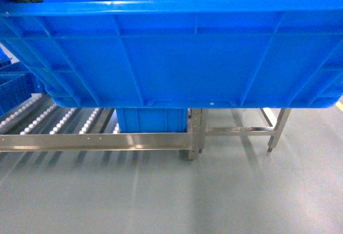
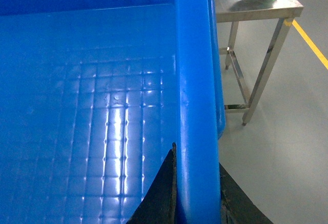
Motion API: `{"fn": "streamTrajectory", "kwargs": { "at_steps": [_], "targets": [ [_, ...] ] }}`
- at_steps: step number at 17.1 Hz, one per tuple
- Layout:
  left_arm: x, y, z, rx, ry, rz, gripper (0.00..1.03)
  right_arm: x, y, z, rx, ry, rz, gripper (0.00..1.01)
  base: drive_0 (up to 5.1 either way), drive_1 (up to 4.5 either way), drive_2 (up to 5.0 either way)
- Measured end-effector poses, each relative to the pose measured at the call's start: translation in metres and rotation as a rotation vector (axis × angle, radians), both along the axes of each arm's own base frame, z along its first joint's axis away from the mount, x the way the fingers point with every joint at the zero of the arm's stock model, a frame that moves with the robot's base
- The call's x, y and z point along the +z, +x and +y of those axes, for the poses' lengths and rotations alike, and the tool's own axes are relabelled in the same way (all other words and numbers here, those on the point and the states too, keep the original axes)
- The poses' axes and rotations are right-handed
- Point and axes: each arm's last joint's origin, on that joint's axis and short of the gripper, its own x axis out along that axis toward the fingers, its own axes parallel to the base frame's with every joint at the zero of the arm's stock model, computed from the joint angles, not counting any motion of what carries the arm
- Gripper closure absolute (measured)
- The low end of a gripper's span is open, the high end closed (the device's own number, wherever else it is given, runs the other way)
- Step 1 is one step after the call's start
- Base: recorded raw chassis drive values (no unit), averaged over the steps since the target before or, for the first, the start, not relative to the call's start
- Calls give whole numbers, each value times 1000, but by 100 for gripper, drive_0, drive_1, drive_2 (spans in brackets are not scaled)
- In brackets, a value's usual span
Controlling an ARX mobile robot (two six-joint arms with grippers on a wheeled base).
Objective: Place box next to blue box on left shelf
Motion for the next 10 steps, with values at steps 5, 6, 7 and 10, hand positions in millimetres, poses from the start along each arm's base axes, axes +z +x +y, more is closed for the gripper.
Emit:
{"fn": "streamTrajectory", "kwargs": {
  "at_steps": [5, 6, 7, 10],
  "targets": [
    [0, 0, 0, 0, 1, 3, 96, 0, 0, 0, 0, 0, 2, 92, -493, 244, 244],
    [0, 0, 0, 0, -1, 0, 96, 0, 0, 0, 0, 0, -2, 92, -501, 235, 235],
    [0, 0, 0, 1, 0, 0, 96, 0, 0, 0, 0, 0, 1, 92, -501, 235, 235],
    [0, 0, 0, 1, 1, 2, 96, 0, 0, 0, 0, 0, 2, 92, -501, 235, 235]
  ]
}}
